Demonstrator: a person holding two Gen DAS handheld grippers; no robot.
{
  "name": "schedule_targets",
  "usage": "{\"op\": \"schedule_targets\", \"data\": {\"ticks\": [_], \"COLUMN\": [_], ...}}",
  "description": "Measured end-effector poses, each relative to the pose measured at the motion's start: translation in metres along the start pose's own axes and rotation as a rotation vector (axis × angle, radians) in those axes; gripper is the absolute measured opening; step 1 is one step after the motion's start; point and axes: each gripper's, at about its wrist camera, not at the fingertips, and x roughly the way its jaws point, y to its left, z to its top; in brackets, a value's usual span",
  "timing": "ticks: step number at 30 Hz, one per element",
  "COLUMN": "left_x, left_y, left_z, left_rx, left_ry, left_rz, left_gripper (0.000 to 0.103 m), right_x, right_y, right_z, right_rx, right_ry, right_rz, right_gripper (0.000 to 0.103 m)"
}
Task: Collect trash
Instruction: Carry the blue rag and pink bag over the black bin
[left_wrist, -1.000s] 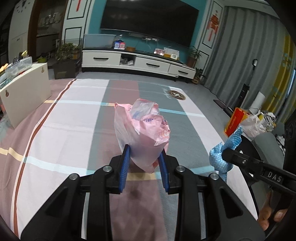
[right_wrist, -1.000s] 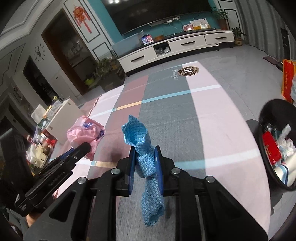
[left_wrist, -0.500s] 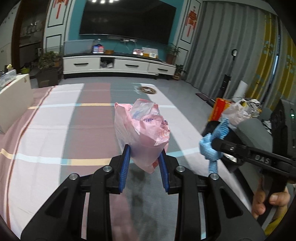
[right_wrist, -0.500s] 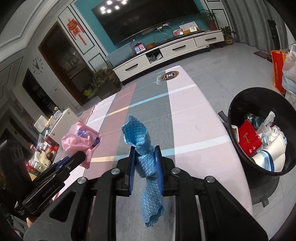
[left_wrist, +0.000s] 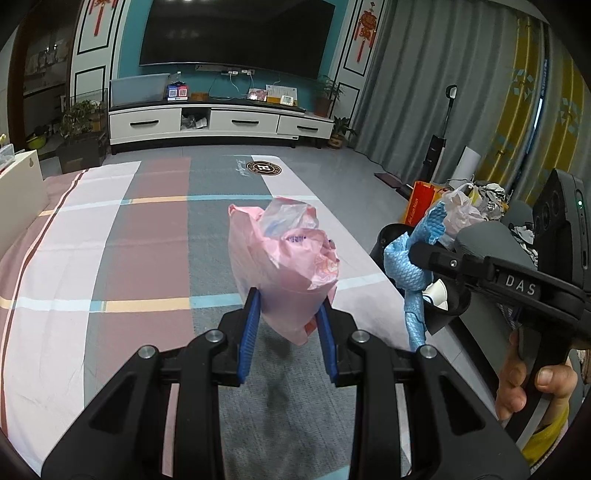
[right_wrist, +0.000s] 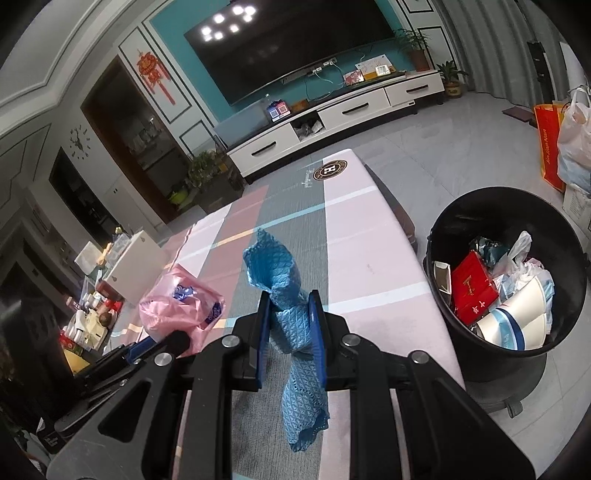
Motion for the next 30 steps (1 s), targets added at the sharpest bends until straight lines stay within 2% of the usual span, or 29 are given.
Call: {"op": "schedule_targets", "data": {"ticks": [30], "left_x": [0.009], "left_y": [-0.085], "left_z": [0.023], "left_rx": [0.128], "left_ry": [-0.004], "left_rz": [-0.043], "left_gripper": [0.031], "right_x": [-0.071], "right_y": [-0.066], "right_z": [0.007], "right_rx": [0.09], "right_ry": [-0.125], "right_rz": [-0.032], "right_gripper": [0.021]}}
